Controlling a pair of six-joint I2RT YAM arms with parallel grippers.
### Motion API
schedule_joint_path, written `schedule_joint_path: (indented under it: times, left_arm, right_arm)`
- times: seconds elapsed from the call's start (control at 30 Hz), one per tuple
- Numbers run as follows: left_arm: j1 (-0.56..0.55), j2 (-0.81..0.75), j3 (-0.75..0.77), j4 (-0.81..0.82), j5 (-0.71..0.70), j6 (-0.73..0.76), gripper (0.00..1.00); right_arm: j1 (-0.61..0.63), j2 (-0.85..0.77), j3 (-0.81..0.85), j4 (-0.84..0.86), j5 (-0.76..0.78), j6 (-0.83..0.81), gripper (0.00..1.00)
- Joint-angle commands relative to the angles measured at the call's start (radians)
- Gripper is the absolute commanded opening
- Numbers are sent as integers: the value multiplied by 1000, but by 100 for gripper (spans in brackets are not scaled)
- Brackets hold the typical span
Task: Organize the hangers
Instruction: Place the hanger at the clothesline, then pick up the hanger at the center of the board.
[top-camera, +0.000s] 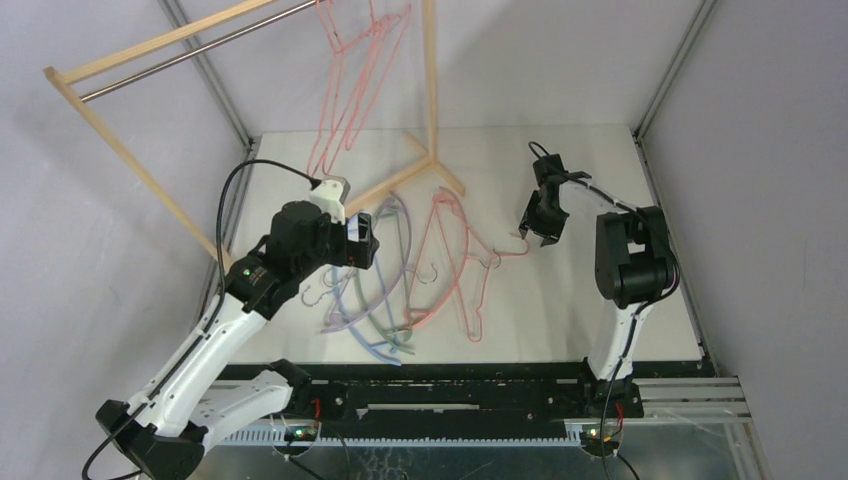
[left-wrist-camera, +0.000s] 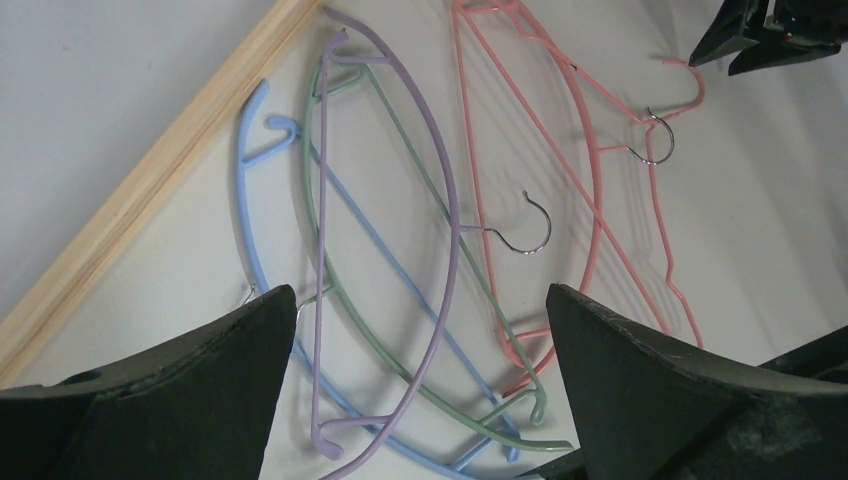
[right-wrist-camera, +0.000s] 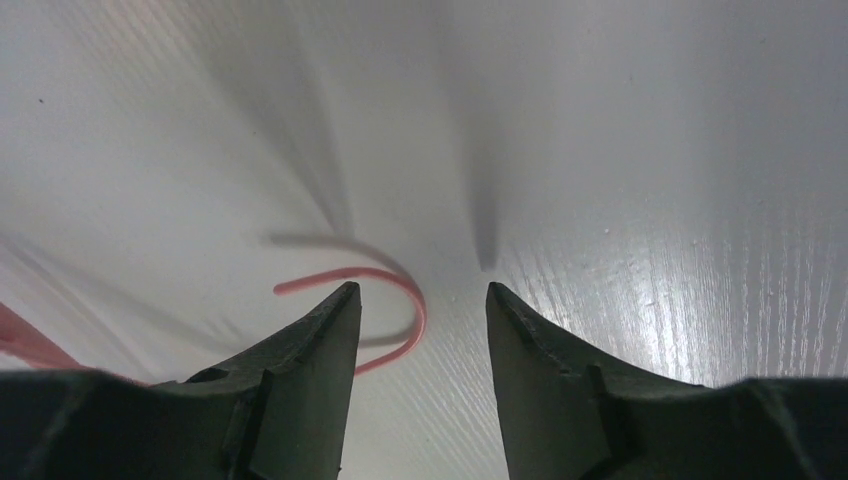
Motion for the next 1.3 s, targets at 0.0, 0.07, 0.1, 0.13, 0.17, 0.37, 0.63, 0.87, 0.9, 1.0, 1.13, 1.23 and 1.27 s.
schedule_joint_path:
  times: [0.0,0.07,0.1,0.13,0.17,0.37,0.63,0.87,0.9,1.0,1.13,1.23,1.27]
  left_arm:
    - [-10,4,-9,45,27,-31,99]
    - [-13,9,-7,48,31,-31,99]
    - [-14,10,-7,48,36,-31,100]
    - [-15,12,-8,48,38,-32,100]
    - [-16,13,-13,48,41,-34,100]
    - [-47,25,-71,82,66,-57,100]
    - [-114,75,-149,154,69,-86,100]
    - [-153,94,-194,210,59,-123,100]
    - [-154,93,-201,214,59,-128,100]
    - [-157,95,-207,222,59,-134,99]
    - [-159,109,-199,221,60,-131,100]
    - [-159,116,-188,221,58,-126,99]
    - [-160,119,-185,220,57,-125,99]
  right_arm:
    - [-2,22,38,18,1,-13,55]
    - [-3,27,31,19,-6,-12,52]
    - [-1,25,29,19,-6,-12,50]
    - [1,14,23,22,-2,-15,50]
    - [8,-6,17,25,5,-17,49]
    - [90,-117,18,-11,-34,-27,50]
    - [277,-150,12,-5,-207,15,51]
    - [349,-75,18,21,-284,15,50]
    - [352,-67,15,21,-282,12,50]
    - [352,-47,4,28,-266,3,50]
    - [341,-33,7,22,-278,-2,49]
    - [350,-51,-4,-2,-279,-18,49]
    - [356,-62,-12,-8,-276,-26,49]
